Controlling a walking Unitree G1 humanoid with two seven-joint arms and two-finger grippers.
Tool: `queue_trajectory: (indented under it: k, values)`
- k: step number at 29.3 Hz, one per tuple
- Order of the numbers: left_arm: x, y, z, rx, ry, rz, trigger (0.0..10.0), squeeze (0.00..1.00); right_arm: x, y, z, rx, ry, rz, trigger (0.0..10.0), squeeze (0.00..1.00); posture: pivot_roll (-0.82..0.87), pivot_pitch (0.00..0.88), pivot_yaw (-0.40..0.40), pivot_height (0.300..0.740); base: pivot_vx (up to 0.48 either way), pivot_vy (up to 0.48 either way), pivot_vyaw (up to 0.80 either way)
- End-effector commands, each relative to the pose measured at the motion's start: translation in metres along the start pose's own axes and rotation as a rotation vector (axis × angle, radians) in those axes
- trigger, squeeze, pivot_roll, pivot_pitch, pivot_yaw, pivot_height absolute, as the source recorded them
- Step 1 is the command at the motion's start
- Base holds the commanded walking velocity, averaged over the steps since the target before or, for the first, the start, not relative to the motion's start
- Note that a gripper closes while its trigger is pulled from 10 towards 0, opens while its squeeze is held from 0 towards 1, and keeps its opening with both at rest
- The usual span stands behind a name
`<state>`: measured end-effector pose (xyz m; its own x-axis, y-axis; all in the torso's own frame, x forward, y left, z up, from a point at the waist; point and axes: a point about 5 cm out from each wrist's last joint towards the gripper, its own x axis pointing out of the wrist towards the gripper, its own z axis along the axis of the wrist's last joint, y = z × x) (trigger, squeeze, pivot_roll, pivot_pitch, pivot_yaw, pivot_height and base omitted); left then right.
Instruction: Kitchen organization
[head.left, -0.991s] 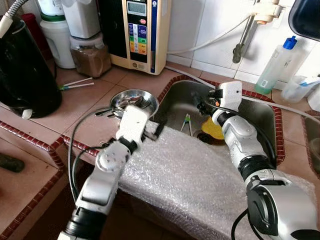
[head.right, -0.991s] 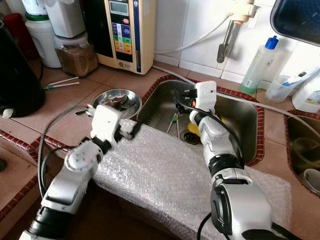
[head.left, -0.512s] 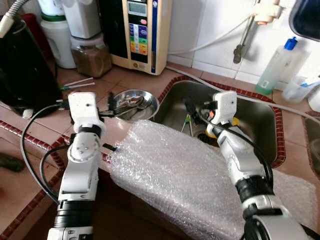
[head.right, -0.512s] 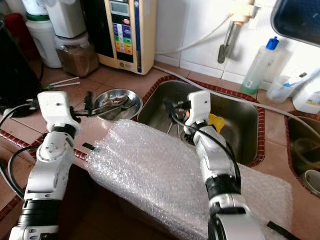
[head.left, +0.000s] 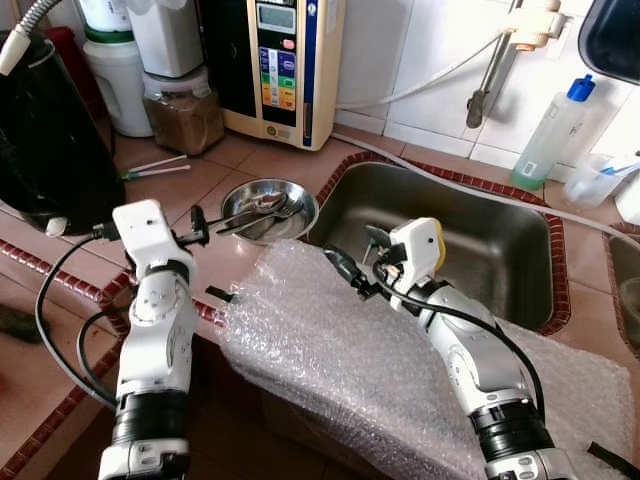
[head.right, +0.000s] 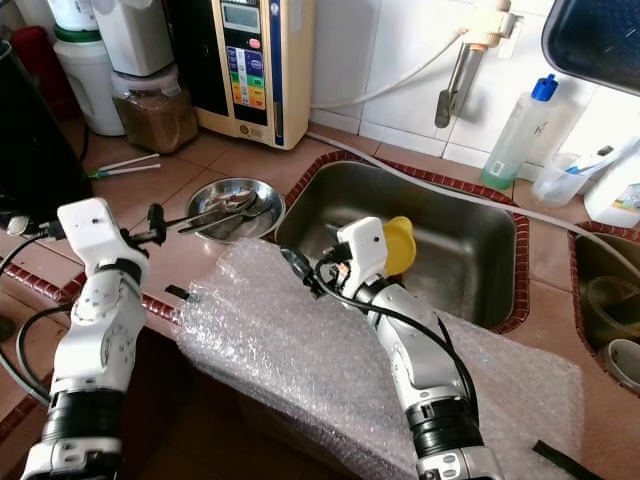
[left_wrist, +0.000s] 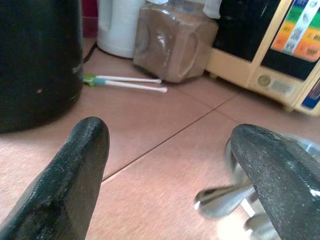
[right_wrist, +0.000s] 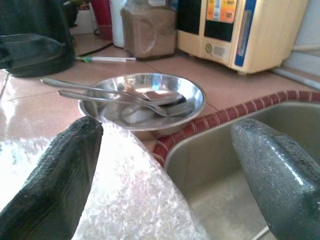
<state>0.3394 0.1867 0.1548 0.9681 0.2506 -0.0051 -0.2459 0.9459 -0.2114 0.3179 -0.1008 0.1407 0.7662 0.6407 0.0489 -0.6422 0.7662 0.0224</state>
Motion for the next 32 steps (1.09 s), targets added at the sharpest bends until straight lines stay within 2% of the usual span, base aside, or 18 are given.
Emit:
queue_trajectory:
  k: [1,5,7,15,16,19,20,21,22,32]
  values:
    - [0.002,-0.002,-0.006,-0.028,0.041,-0.011,10.0,0.00,-0.001,0.004,0.003,-0.009,0.001,0.017,10.0,0.00,0.08,0.000,-0.010,0.740,0.000,0.000,0.00]
    - [0.006,-0.009,-0.011,-0.072,0.085,-0.048,10.0,0.00,-0.005,0.008,0.003,-0.016,0.019,0.037,10.0,0.00,0.08,0.000,-0.008,0.740,0.000,0.000,0.00]
    - [0.006,-0.011,-0.017,-0.131,0.132,-0.034,10.0,0.00,-0.007,0.011,0.002,-0.019,0.034,0.057,10.0,0.00,0.08,0.000,-0.008,0.740,0.000,0.000,0.00]
    - [0.007,-0.023,-0.019,-0.179,0.145,-0.072,10.0,0.00,-0.009,0.017,0.003,-0.016,0.050,0.087,10.0,0.00,0.07,0.000,-0.007,0.740,0.000,0.000,0.00]
    - [0.007,-0.024,-0.020,-0.196,0.146,-0.077,9.2,0.00,-0.009,0.017,0.002,-0.017,0.051,0.088,10.0,0.00,0.07,0.000,-0.007,0.740,0.000,0.000,0.00]
    - [0.007,-0.025,-0.020,-0.225,0.152,-0.083,9.2,0.00,-0.010,0.018,0.003,-0.015,0.059,0.089,10.0,0.00,0.07,0.000,-0.007,0.740,0.000,0.000,0.00]
    - [0.008,-0.025,-0.020,-0.227,0.154,-0.085,0.6,0.00,-0.010,0.018,0.003,-0.015,0.060,0.090,10.0,0.00,0.07,0.000,-0.005,0.740,0.000,0.000,0.00]
    - [0.008,-0.025,-0.020,-0.230,0.154,-0.087,0.6,0.00,-0.010,0.018,0.003,-0.015,0.060,0.090,10.0,0.00,0.07,0.000,-0.005,0.740,0.000,0.000,0.00]
    - [0.009,-0.025,-0.019,-0.247,0.156,-0.088,0.0,0.00,-0.010,0.018,0.003,-0.017,0.060,0.090,10.0,0.00,0.07,0.000,-0.005,0.740,0.000,0.000,0.00]
    - [0.012,-0.027,-0.020,-0.329,0.177,-0.087,0.0,0.00,-0.010,0.019,0.003,-0.018,0.062,0.092,10.0,0.00,0.06,0.000,0.001,0.740,0.000,0.000,0.00]
